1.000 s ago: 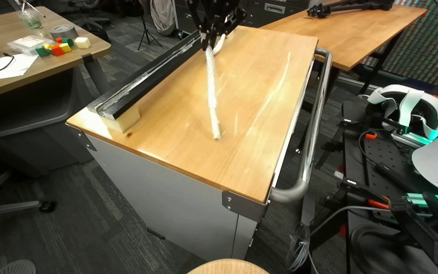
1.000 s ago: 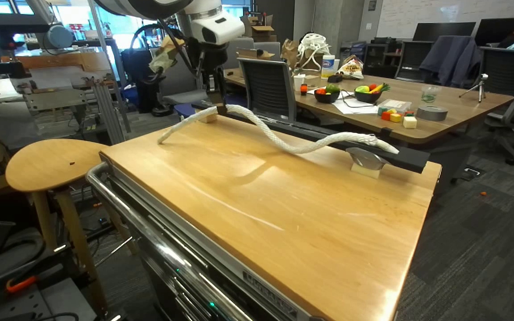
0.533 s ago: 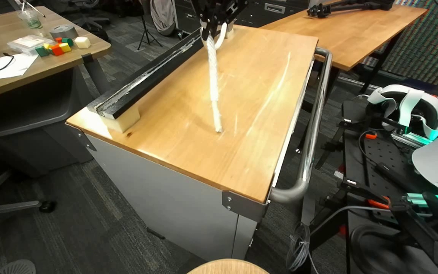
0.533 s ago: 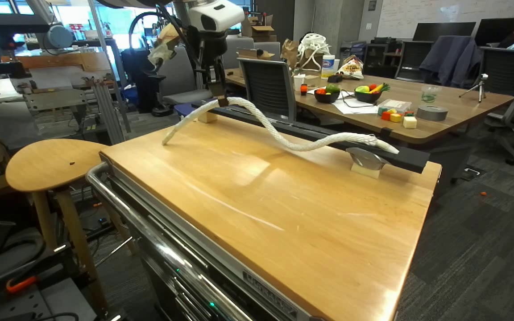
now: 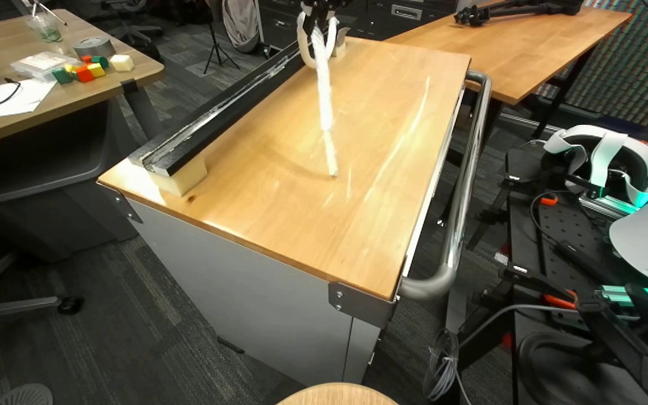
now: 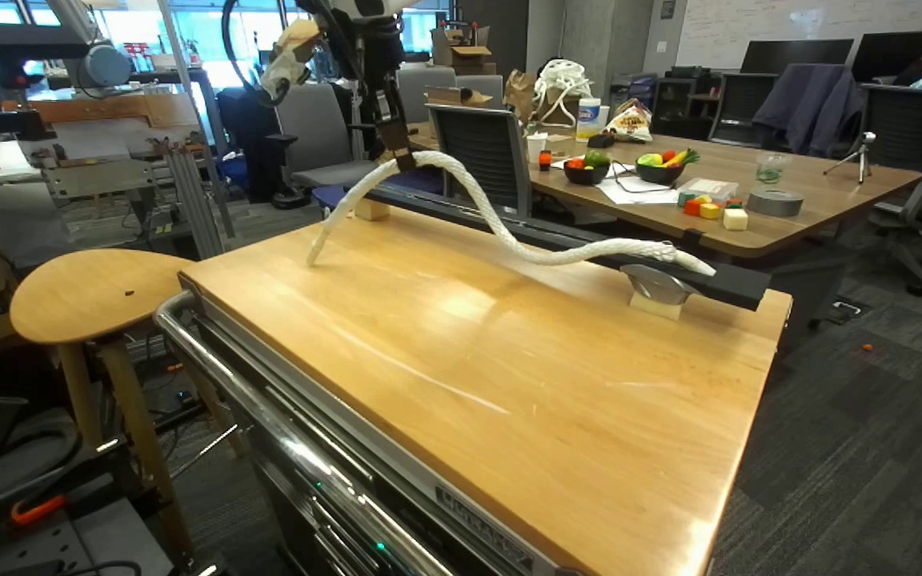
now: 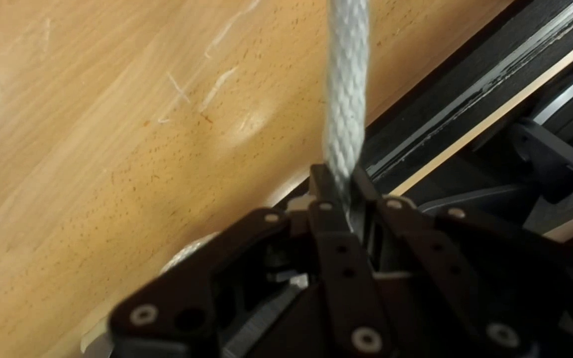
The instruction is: Put the rope in the groove on the black object
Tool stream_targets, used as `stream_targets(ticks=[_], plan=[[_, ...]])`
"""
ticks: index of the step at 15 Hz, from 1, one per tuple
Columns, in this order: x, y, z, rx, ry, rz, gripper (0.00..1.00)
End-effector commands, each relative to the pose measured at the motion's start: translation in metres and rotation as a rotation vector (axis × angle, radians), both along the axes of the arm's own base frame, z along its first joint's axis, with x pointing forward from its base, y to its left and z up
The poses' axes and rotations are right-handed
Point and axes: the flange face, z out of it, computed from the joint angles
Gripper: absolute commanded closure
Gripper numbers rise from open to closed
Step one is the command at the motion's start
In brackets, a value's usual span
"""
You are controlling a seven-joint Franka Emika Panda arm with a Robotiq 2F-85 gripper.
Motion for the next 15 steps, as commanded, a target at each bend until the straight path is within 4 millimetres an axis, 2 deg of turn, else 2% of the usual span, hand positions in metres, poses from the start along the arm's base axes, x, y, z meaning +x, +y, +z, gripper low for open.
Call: stream_targets(ticks=[1,4,9,15], plan=[[-0.017,-0.001,0.028,-0.056,-0.057,0.006,0.97],[-0.015,0.008,0.041,-0.09,-0.09,0.004,0.97],[-0.004,0.027,0.051,-0.182,-0.163,0.011,0.97],[0.022,0.026,0.063,-0.334,-0.203,0.013,0.97]])
